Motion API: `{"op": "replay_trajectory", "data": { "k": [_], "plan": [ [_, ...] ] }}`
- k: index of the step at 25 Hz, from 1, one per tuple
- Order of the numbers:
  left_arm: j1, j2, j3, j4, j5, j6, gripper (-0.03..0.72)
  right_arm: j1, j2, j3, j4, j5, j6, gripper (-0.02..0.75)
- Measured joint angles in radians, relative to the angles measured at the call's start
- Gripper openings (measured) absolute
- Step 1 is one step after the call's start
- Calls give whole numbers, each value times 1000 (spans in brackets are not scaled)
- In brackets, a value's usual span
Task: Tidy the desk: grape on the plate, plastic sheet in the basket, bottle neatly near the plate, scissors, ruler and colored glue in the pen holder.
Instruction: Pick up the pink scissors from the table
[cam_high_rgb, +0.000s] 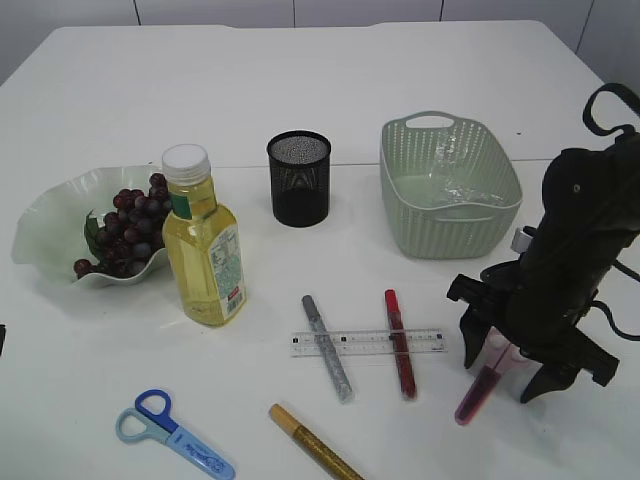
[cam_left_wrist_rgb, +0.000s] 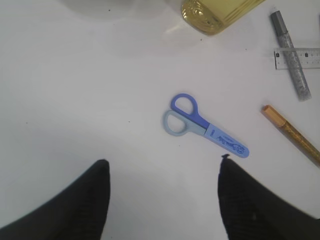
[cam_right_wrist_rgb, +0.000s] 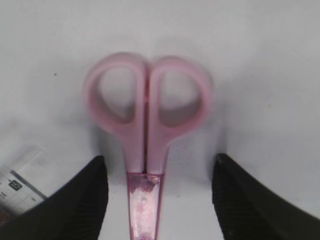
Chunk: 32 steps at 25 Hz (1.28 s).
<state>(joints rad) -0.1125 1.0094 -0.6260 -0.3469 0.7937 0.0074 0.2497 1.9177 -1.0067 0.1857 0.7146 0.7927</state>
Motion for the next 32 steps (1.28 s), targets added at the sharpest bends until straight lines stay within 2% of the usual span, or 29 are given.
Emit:
{"op": "replay_trajectory", "data": {
  "k": [3, 9, 11, 32],
  "plan": [
    [0, 0, 0, 0, 0, 0, 496, 0, 0, 0, -2, 0, 0, 440],
    [0, 0, 0, -2, 0, 0, 496, 0, 2, 0, -2, -2, 0, 212],
    [0, 0, 0, -7, 0, 0, 496, 0, 2, 0, -2, -4, 0, 170],
    [0, 0, 0, -30, 2, 0, 496, 0, -33, 0, 1, 33, -61, 153]
  ]
}}
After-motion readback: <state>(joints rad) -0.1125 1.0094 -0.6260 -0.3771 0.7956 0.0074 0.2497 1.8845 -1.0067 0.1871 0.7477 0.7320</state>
